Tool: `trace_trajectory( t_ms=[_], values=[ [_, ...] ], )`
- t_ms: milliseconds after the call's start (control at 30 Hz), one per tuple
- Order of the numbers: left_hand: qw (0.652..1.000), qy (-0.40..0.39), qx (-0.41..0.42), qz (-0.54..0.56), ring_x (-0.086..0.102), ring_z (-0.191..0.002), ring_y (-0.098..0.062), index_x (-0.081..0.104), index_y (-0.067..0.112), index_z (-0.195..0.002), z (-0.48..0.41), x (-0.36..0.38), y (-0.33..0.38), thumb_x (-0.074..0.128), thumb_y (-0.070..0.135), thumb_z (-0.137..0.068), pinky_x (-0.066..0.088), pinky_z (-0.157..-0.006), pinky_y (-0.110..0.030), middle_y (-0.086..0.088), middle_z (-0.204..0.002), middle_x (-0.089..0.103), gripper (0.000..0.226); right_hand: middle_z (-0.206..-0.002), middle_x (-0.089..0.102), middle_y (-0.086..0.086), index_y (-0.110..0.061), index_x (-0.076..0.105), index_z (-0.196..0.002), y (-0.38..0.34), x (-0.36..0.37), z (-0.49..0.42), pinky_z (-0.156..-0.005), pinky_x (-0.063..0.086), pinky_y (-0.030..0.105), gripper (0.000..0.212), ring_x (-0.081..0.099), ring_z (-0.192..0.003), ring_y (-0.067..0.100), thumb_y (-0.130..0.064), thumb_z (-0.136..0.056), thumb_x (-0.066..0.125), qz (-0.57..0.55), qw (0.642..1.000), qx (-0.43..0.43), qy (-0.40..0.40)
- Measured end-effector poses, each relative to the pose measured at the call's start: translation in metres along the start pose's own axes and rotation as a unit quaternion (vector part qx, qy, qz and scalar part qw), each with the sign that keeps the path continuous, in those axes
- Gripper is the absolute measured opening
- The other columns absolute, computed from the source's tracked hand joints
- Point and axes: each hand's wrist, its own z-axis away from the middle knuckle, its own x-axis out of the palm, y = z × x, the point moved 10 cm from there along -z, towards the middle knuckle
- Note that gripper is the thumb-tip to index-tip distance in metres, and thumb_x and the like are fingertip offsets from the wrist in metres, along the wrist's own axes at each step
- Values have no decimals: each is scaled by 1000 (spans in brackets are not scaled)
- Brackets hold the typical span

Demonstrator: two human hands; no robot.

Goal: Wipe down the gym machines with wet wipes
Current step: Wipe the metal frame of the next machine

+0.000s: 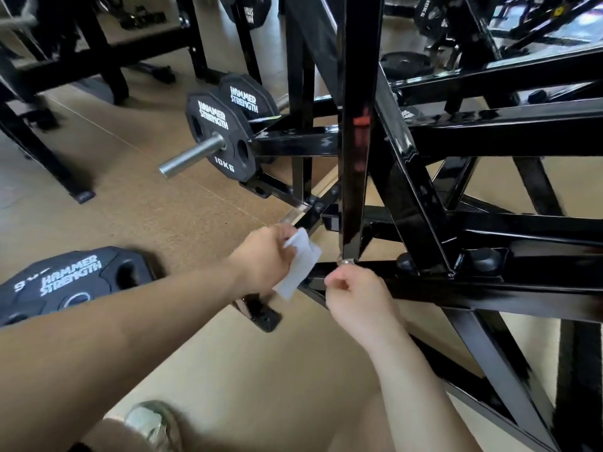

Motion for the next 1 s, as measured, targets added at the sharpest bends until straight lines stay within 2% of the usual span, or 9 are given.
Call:
trace_trajectory(
  t_ms=[100, 233, 467, 567, 667, 733, 800, 900, 1000],
  values=[
    [995, -29, -80, -57, 57, -87, -17, 52, 23, -108, -8, -24, -39, 51, 27, -104, 42, -62, -23, 5, -96, 59, 6, -79, 62, -13, -31, 60, -85, -2, 39, -2, -71, 50, 31, 15, 59, -78, 16, -23, -81, 48, 35, 996, -7, -79],
    [992, -52, -106, -51, 59, -69, -9, 60, 22, -79, -22, -28, -76, 57, 24, -99, 42, -53, -21, 5, -80, 65, 20, -72, 59, -13, -37, 59, -76, 1, 62, -19, -71, 53, 34, 13, 60, -75, 15, -34, -85, 51, 65, 991, -19, -114],
    [983, -76, -162, 41, 59, -69, -5, 65, 16, -91, -56, 31, -127, 57, 28, -100, 41, -49, -11, 7, -79, 63, 16, -72, 63, -10, -37, 61, -77, 23, 83, -53, -64, 51, 32, 17, 63, -73, 17, -42, -87, 48, 134, 982, -11, -130],
    [982, -76, -167, 47, 65, -76, -19, 67, 13, -95, -81, 56, -136, 51, 27, -99, 54, -66, -28, -1, -79, 66, 22, -62, 53, -8, -44, 57, -70, 42, 101, -63, -59, 45, 32, 23, 53, -63, 14, -47, -92, 48, 128, 982, -13, -140],
    [994, -11, -98, 45, 63, -74, -17, 64, 15, -105, -112, 58, -118, 44, 27, -107, 42, -58, -26, 4, -72, 59, 24, -59, 44, -4, -36, 51, -68, 69, 113, -74, -59, 39, 34, 36, 45, -60, 16, -57, -97, 46, 129, 983, 2, -132],
    [998, 34, 18, 54, 67, -82, -16, 64, 21, -123, -120, 64, -92, 43, 28, -109, 47, -66, -17, 4, -87, 69, 27, -58, 44, -5, -35, 52, -67, 95, 124, -80, -62, 40, 33, 44, 49, -61, 17, -66, -96, 41, 141, 979, 38, -145],
    [990, -17, 116, 78, 64, -116, -18, 59, 22, -140, -117, 103, -79, 44, 24, -108, 45, -95, -17, 1, -128, 69, 35, -60, 46, -6, -32, 54, -65, 113, 132, -87, -62, 41, 33, 50, 52, -63, 16, -68, -96, 39, 160, 973, 54, -157],
    [968, -137, 121, 170, 30, -147, 3, 39, 29, -156, -104, 171, -93, 39, 35, -110, 20, -120, -15, 14, -162, 37, 47, -63, 48, -7, -23, 46, -63, 132, 136, -99, -63, 40, 32, 49, 48, -62, 11, -51, -103, 46, 151, 975, 52, -152],
    [957, -106, 176, 206, 4, -154, 6, 27, 24, -162, -93, 185, -97, 34, 45, -110, 8, -128, -32, 17, -168, 17, 57, -79, 59, -11, -29, 58, -83, 142, 125, -102, -71, 53, 35, 26, 58, -76, 9, -47, -96, 45, 190, 981, 13, -23]
  ],
)
